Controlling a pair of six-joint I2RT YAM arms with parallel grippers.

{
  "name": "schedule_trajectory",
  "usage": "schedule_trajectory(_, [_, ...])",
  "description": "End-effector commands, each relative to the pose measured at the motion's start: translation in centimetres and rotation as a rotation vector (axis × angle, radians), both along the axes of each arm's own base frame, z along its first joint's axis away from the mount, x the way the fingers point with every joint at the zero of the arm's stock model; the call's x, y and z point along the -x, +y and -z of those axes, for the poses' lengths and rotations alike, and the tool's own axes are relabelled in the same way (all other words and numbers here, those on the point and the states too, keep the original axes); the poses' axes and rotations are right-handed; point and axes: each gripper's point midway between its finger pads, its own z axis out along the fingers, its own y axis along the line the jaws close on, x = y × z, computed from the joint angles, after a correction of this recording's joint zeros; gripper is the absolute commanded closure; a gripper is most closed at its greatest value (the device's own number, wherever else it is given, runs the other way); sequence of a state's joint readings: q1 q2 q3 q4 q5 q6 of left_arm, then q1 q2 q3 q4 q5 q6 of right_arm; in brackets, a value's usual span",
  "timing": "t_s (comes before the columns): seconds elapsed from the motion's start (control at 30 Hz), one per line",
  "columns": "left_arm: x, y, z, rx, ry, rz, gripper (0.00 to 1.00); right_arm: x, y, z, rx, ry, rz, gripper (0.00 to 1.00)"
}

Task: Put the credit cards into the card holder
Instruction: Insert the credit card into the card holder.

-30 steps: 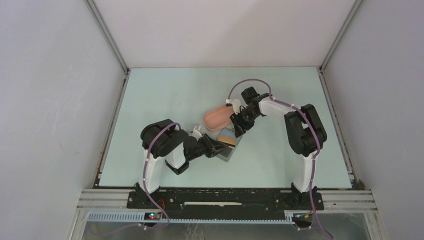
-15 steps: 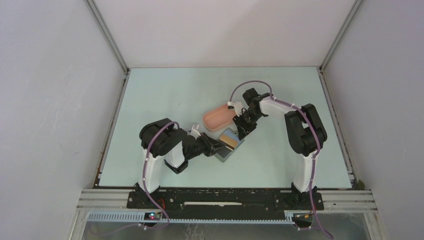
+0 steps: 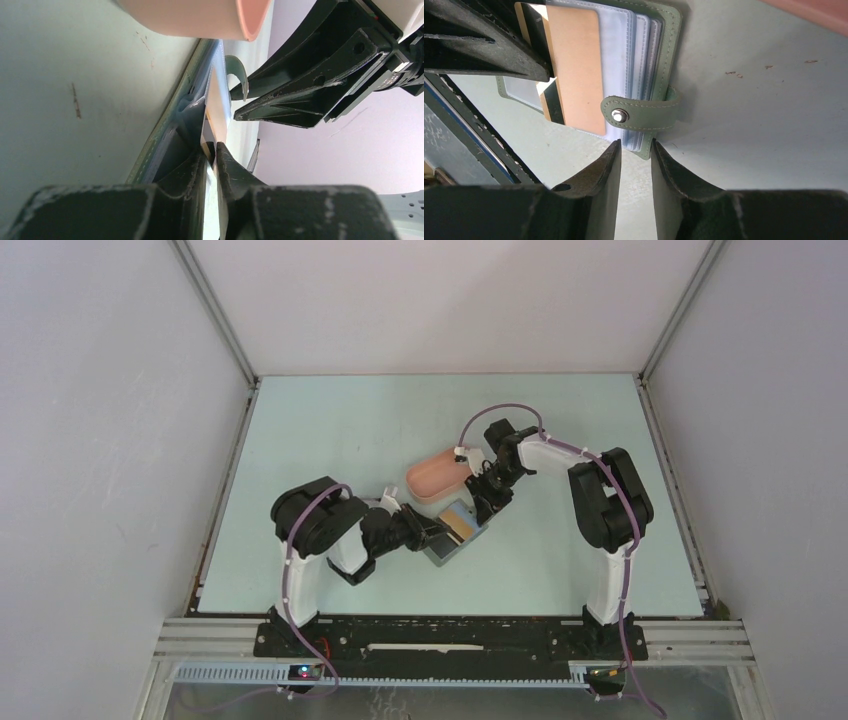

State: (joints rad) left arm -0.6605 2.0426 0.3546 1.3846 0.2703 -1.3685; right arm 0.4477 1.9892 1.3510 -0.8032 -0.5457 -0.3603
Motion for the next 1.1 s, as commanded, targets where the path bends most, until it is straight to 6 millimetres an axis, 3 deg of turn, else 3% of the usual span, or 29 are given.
schedule_trajectory(0.0, [0.8, 1.7, 3.2, -0.152, 0.030, -0.002, 0.81, 1.4, 1.3, -0.9, -0.072, 0.070, 0.000, 0.63])
schedule_trajectory(0.13, [1.2, 2.0, 3.4, -0.168, 0.034, 0.000, 0.76, 1.1, 1.2, -1.0, -0.078, 0.061, 0.011, 0.62])
schedule_trajectory(0.47, [1.9, 3.1, 3.9, -0.194, 0.052, -0.019, 0.75, 1.0, 1.3, -0.4, -0.073, 0.068, 0.014, 0.62])
schedule_trajectory(1.07, [2.5, 3.5, 3.9, -0.191, 0.054, -0.024, 0.84, 1.1, 1.5, 0.2, -0.077, 0.088, 0.022, 0.63])
